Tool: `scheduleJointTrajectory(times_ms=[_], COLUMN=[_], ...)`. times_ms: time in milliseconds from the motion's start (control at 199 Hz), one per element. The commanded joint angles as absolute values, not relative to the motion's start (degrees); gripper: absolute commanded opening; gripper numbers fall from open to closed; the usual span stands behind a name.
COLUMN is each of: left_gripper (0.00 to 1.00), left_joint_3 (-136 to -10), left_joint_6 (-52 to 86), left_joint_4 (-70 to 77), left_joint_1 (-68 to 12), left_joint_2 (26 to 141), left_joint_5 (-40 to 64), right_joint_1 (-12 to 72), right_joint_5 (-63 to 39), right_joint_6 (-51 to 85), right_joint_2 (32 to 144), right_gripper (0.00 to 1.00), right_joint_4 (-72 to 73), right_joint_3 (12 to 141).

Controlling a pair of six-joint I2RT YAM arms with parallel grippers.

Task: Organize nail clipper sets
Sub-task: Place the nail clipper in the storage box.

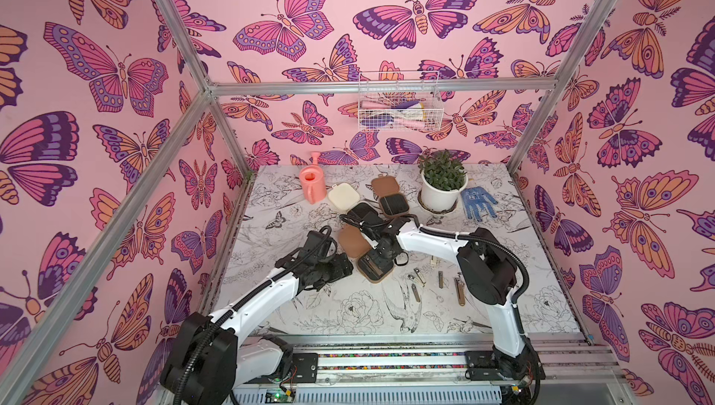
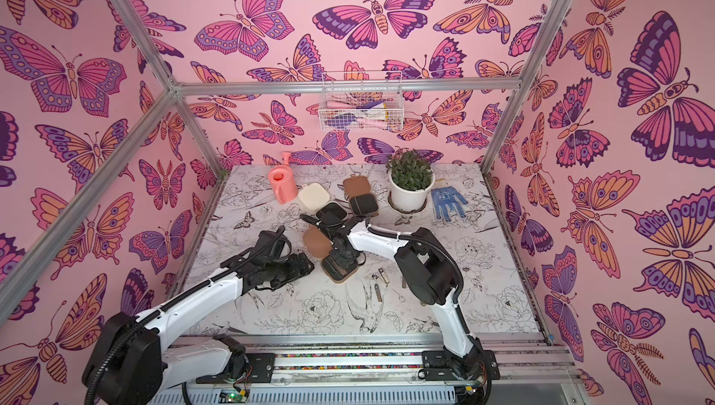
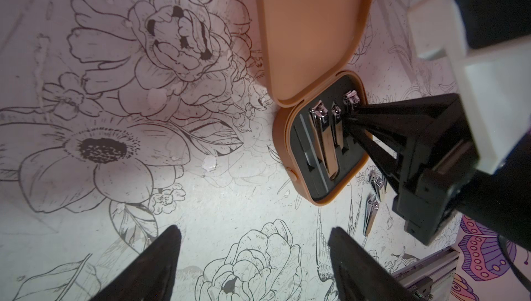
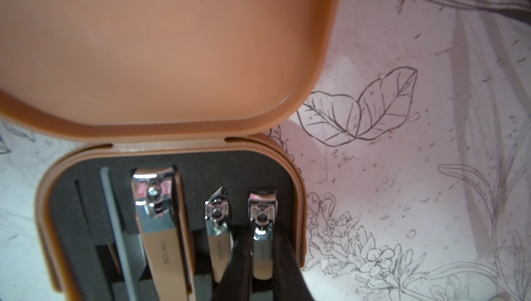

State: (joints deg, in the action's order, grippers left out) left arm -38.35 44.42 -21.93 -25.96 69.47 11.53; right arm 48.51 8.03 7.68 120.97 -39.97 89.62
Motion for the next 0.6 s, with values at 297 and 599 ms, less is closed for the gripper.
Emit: scheduleJointTrajectory(times_ms=[297,599], left_gripper=[0.83,0.83], left_joint_3=[-37.78,-38.23], left_joint_6=[44.56,44.38], left_joint_4=[-22.93,-22.89], left_joint_1=[-26.32,-26.28], left_joint_2=[69.19,69.73], left_joint_5=[10.72,10.81], right_joint_1=[48.60,48.60], right_joint_5=[5.98,6.42], right_joint_6=[7.87,7.92], right_joint_2=[124.05,122.54], right_gripper=[0.24,0.26], right_joint_4=[-44.91,-45.37], right_joint_3=[91.06,91.97])
